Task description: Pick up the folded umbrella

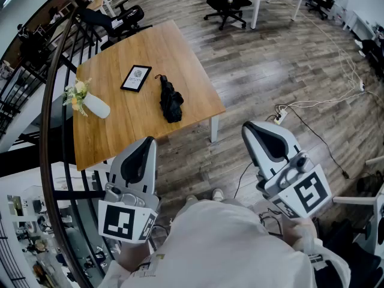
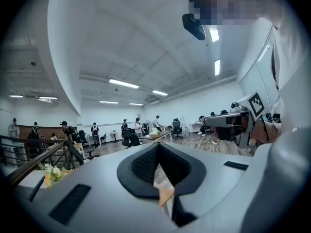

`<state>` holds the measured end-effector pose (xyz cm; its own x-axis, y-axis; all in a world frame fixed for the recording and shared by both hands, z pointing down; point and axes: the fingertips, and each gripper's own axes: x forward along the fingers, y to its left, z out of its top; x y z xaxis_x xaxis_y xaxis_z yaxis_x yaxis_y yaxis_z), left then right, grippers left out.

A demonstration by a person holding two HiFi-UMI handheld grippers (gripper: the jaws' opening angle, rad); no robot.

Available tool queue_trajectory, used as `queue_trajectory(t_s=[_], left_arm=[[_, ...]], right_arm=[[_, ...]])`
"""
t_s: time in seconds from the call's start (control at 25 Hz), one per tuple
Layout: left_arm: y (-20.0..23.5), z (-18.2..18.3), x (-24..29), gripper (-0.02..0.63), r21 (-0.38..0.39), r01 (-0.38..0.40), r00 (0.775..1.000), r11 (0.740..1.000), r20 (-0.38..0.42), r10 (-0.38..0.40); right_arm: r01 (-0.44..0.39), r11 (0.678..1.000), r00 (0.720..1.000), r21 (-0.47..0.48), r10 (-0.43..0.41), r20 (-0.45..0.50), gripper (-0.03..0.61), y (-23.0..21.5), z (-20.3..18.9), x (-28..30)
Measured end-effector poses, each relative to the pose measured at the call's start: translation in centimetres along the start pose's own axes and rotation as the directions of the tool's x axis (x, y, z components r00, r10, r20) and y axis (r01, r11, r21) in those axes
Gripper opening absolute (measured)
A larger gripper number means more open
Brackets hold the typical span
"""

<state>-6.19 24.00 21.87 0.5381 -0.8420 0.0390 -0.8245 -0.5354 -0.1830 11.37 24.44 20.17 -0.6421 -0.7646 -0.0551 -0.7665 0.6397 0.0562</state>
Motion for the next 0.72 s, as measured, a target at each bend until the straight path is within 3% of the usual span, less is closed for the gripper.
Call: queue_trajectory(t_s=[0.56, 0.72], left_arm=[[1.5, -0.4, 0.0, 0.017, -0.035, -0.001, 1.0, 0.999, 0.003, 0.001], [2.5, -1.0, 0.4, 0.017, -0.03, -0.035, 0.999, 0.999, -0.012, 0.035]], right_arm=[[-0.006, 1.0, 1.0, 0.029, 0.007, -0.022, 0.028, 0.2, -0.6, 2.1], [-0.007, 0.999, 0.999, 0.034, 0.008, -0.035, 0.028, 0.2, -1.1, 2.7]])
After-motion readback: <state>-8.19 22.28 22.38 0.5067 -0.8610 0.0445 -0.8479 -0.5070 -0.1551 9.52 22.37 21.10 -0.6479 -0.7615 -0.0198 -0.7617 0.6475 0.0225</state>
